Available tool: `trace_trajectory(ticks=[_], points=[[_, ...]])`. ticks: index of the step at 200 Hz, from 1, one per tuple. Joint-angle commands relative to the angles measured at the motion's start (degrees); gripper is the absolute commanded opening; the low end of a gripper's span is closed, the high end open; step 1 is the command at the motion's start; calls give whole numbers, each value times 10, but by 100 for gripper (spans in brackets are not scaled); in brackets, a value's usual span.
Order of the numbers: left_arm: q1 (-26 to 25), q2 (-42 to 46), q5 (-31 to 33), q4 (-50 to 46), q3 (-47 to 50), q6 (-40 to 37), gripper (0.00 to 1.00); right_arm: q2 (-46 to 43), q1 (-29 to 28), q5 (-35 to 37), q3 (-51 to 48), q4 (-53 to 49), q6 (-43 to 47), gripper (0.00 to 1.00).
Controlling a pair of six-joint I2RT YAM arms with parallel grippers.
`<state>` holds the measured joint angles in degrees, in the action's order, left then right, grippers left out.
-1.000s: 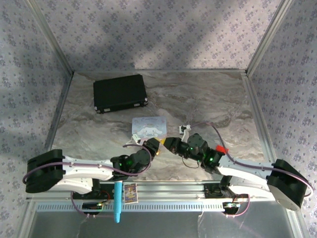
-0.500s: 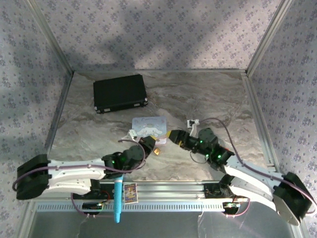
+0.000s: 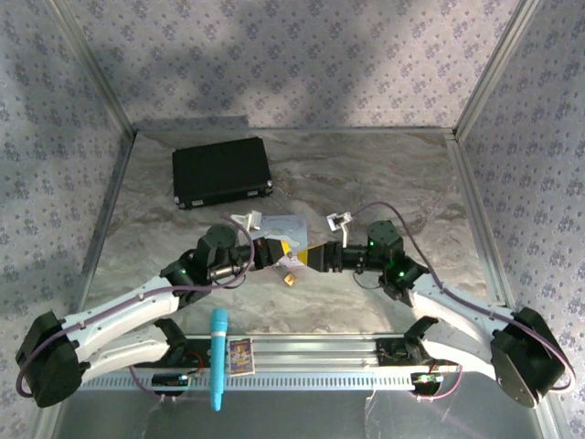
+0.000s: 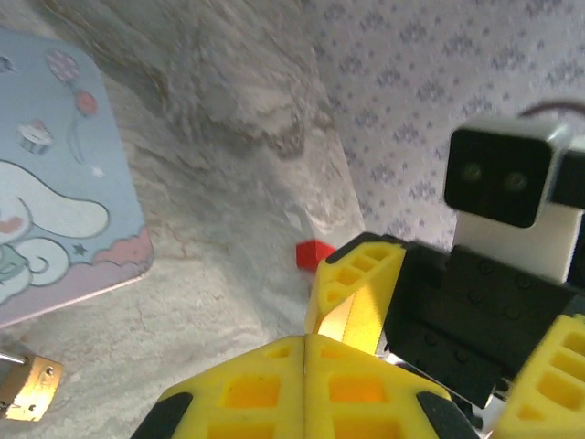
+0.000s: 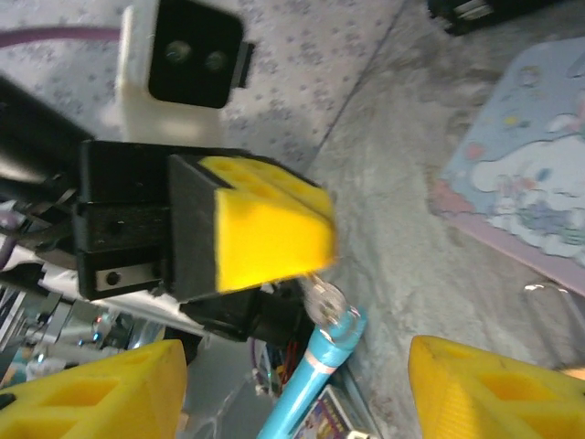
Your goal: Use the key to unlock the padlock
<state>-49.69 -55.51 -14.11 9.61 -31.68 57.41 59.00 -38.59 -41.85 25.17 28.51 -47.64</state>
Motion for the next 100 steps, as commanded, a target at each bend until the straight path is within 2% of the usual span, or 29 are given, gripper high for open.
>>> trace_trajectory(ticks=[1,29,72,100], points=[[4,-6,-71,44,-9,-29,0,9,-13,-29,21,56,17,65],[4,-12,-79,72,-5,-19,0,10,-17,-24,15,54,17,52],[9,-2,-74,102,7,1,0,16,-22,-20,7,59,21,50],[10,1,-68,119,16,8,0,22,-24,-23,5,72,15,35]])
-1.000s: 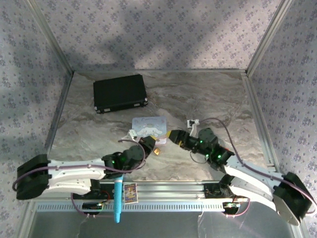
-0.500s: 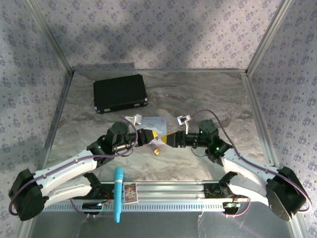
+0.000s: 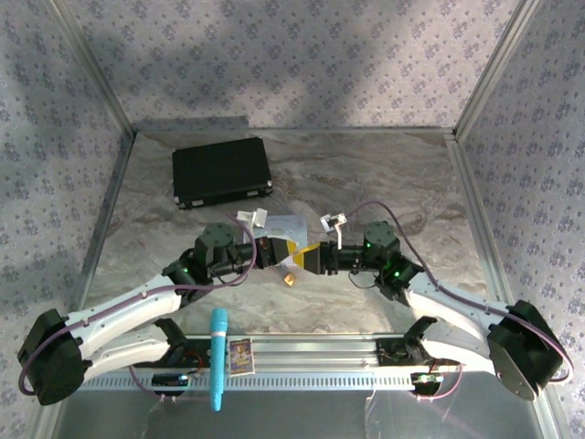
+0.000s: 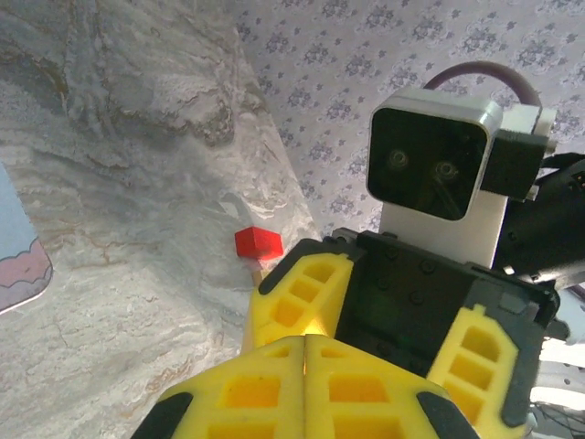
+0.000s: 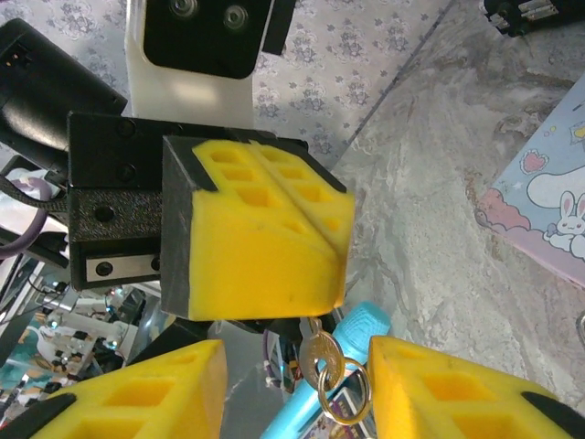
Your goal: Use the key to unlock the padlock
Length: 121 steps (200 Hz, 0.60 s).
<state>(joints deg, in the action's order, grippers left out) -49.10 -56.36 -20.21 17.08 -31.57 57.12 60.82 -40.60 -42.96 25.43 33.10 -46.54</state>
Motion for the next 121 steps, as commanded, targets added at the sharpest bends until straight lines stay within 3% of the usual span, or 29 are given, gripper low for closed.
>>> trace_trajectory(ticks=[1,59,87,121], points=[[4,11,-7,45,15,11,0,4,-3,-11,2,27,4,35],[7,11,-10,45,19,19,0,0,1,-9,-13,50,-5,7],[7,12,-10,41,18,18,0,-4,4,-9,-16,50,-6,0],[7,13,17,0,12,9,0,-10,5,-3,-20,39,-5,0]])
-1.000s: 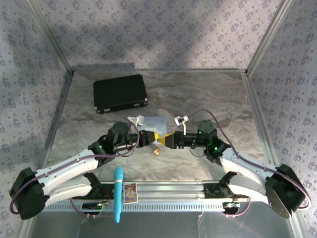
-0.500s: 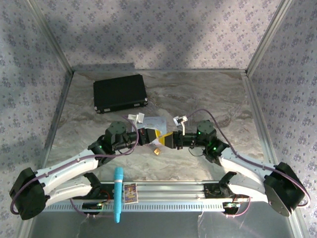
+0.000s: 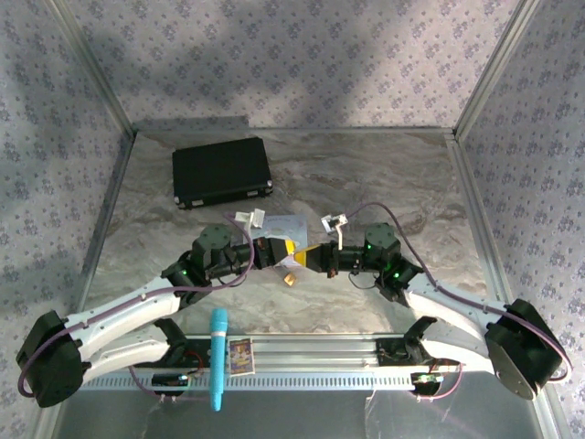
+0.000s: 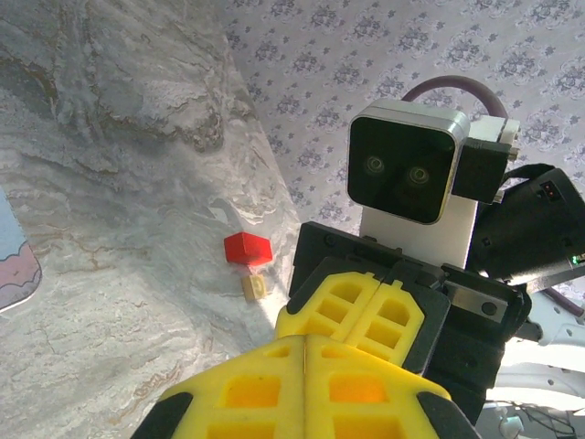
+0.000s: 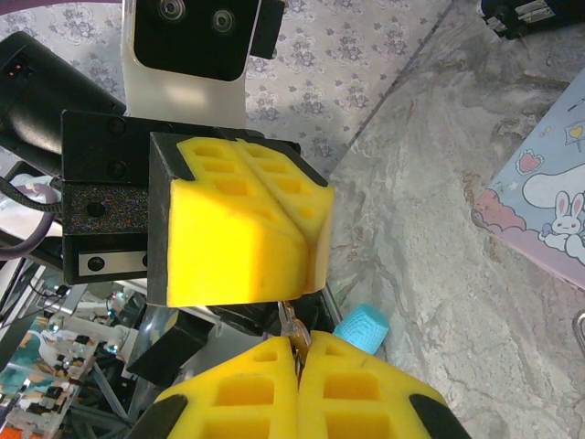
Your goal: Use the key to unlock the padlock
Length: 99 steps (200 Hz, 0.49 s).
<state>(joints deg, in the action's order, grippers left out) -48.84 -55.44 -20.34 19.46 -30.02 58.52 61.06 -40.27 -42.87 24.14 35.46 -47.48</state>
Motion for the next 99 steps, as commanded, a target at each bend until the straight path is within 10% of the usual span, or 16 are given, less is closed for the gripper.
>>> trace_trajectory(ticks=[1,20,29,99], points=[[4,4,22,-26,-4,-6,2,-13,2,-4,-7,14,5,0],[3,22,88,-70,-4,-8,68,-15,2,12,-9,-20,15,0],[3,36,123,-70,10,-3,83,-14,2,21,-12,-38,20,0],[-98,6,425,-325,-9,153,83,-16,25,147,-33,-205,42,0]])
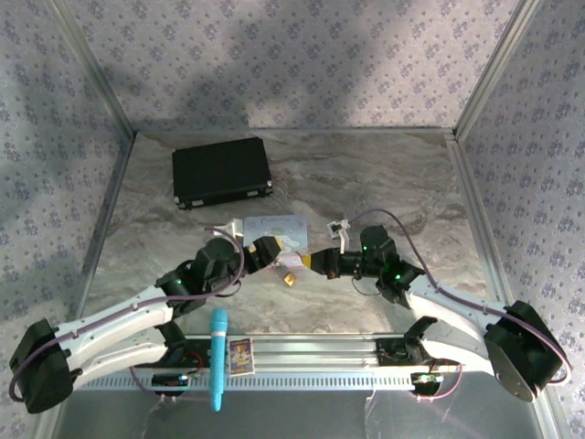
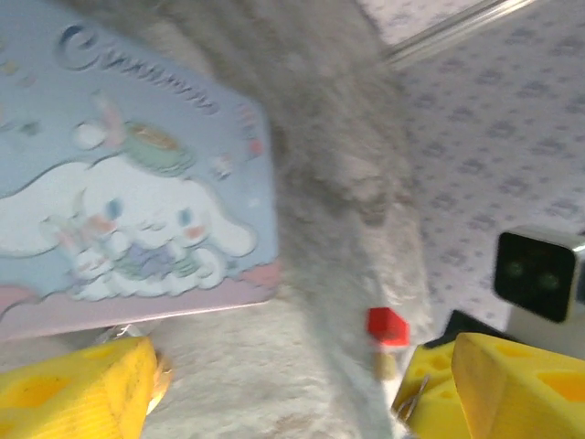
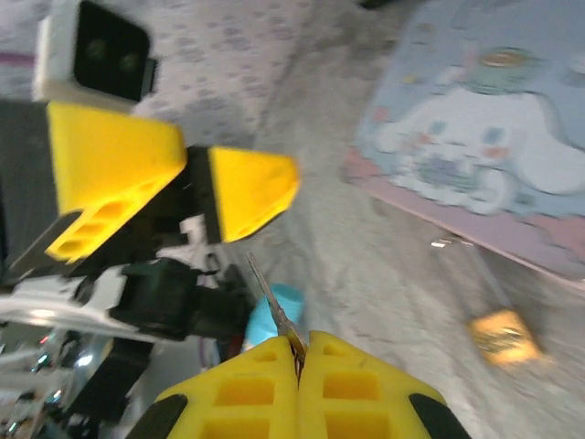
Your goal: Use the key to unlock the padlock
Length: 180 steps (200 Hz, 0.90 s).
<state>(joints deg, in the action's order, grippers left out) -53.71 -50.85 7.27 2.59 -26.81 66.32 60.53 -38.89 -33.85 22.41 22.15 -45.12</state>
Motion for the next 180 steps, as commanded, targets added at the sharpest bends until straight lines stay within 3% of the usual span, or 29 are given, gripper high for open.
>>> trace_trajectory(ticks=[1,15,53,139,180], points=[[-51,-43,152,-161,-43,79,83,-11,11,57,-16,-71,18,0],[-67,-88,167,-179,-55,115,81,-15,15,75,-19,-92,21,0],[-96,-220,145,-66,-57,134,77,-18,15,91,-22,-116,27,0],[-97,-396,178,-180,-194,120,73,-67,21,100,-46,-138,21,0],[-98,-420,181,-185,-192,134,58,-83,25,99,-47,-151,21,0]])
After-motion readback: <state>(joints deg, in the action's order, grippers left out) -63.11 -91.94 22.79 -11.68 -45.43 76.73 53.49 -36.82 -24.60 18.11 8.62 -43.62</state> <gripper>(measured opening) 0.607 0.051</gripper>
